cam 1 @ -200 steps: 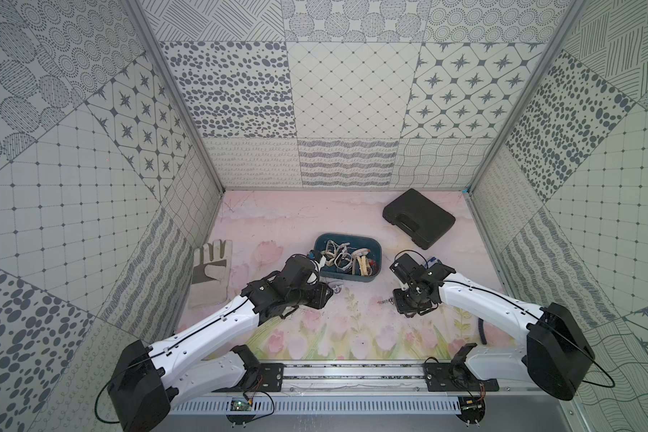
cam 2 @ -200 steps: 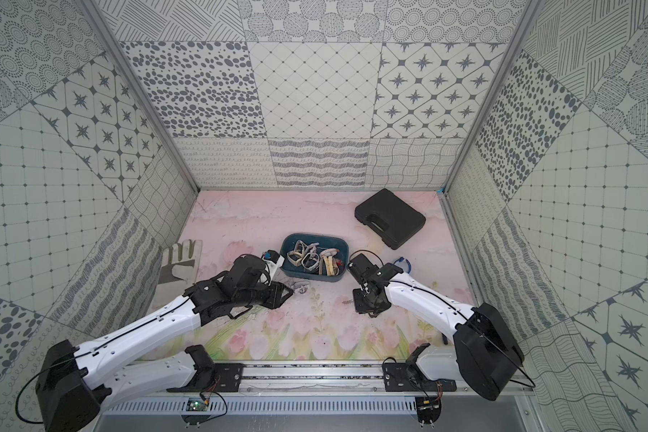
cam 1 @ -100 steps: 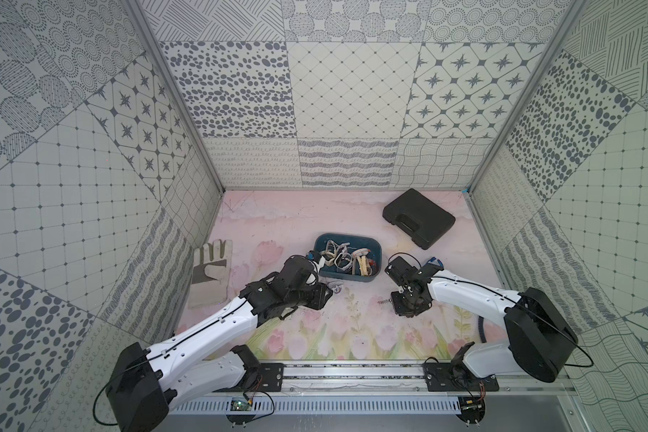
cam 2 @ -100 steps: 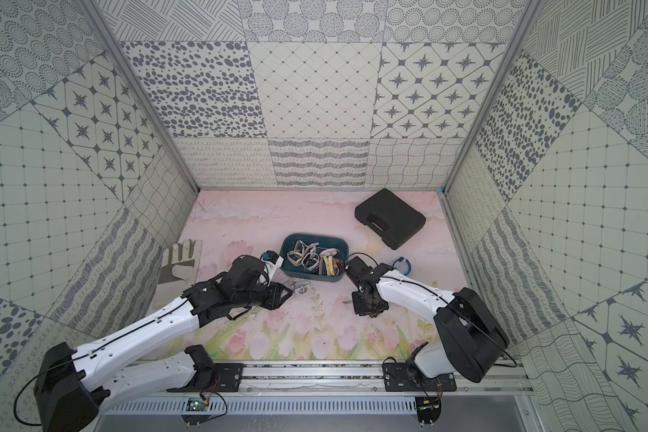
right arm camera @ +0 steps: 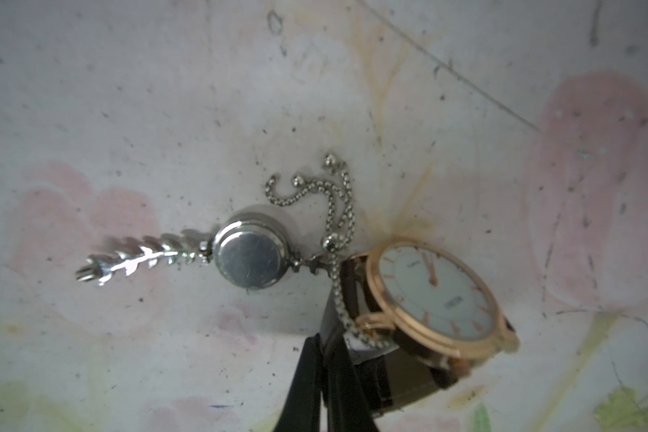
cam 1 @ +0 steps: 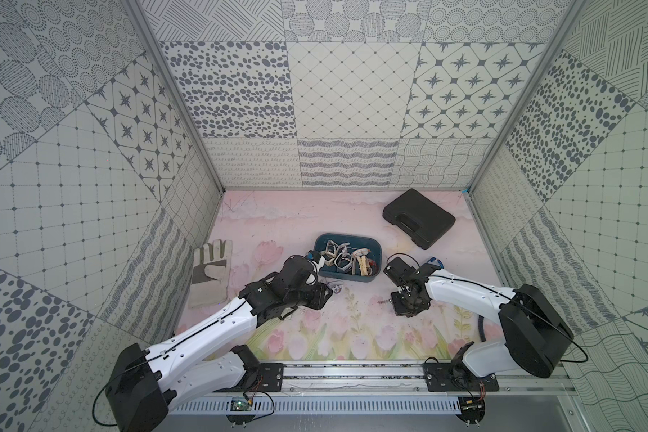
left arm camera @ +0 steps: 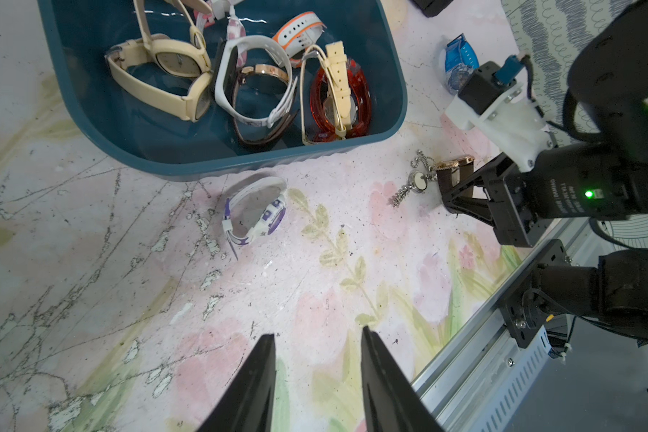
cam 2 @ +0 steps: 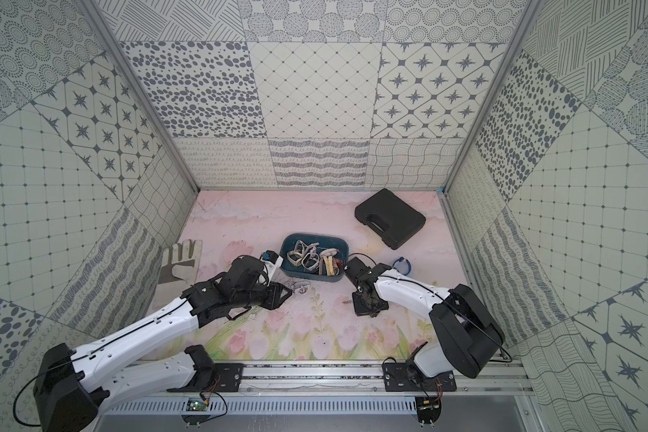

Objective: Put the watch into the storage box
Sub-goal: Pick up the watch at the center of the board, then place the watch at the center of the board.

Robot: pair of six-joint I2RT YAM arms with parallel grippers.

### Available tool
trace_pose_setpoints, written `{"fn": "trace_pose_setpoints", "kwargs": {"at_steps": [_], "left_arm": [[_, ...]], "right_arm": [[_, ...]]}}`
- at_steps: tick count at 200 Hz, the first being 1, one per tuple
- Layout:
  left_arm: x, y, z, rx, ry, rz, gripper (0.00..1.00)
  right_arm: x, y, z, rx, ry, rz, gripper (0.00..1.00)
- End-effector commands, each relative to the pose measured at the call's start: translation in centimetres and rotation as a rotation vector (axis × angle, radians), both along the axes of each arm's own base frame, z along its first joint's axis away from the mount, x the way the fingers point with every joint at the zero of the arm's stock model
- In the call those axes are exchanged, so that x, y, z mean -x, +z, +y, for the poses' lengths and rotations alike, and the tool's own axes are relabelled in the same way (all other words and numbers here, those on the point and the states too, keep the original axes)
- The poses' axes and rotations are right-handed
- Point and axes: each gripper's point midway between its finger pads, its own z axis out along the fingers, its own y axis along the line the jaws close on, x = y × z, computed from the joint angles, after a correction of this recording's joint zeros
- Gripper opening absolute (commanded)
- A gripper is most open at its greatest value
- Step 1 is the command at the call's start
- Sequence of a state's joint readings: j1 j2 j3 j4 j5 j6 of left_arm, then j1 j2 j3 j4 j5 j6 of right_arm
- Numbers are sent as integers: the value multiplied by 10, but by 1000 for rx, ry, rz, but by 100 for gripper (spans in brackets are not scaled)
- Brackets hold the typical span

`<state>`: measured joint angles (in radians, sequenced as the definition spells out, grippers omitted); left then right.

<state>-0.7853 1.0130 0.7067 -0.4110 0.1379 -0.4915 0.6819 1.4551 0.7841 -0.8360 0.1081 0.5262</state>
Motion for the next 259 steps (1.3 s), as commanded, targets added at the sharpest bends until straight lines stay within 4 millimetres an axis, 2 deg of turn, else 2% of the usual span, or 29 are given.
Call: {"fn": "trace_pose_setpoints", "kwargs": {"at_steps": [1, 54, 80, 101, 130, 168, 217, 238, 259], "left_arm": [[-1, 3, 2, -4, 13, -13, 42], [-2, 5, 3, -2, 20, -19, 42], [-2, 8, 3, 18, 27, -25, 43], [-1, 5, 4, 15, 29, -12, 43], [2, 4, 7, 10, 34, -7, 42], [2, 8, 10, 11, 42, -23, 43], [1, 7, 9, 7, 37, -24, 43], [2, 6, 9, 6, 35, -20, 43], [2, 6, 8, 10, 32, -19, 43]], "right_arm": [[-3, 21, 1, 8, 5, -54, 0], [-12, 88, -2, -7, 35, -175, 0], [-30, 115, 16, -46, 124, -234, 0], [-53, 125, 36, -46, 177, -244, 0], [-75, 125, 67, -85, 235, -219, 0], [-87, 131, 77, -91, 250, -228, 0], [-80, 142, 60, -69, 239, -236, 0], [-70, 137, 47, -54, 221, -220, 0], [-56, 117, 31, -43, 193, -164, 0]]}}
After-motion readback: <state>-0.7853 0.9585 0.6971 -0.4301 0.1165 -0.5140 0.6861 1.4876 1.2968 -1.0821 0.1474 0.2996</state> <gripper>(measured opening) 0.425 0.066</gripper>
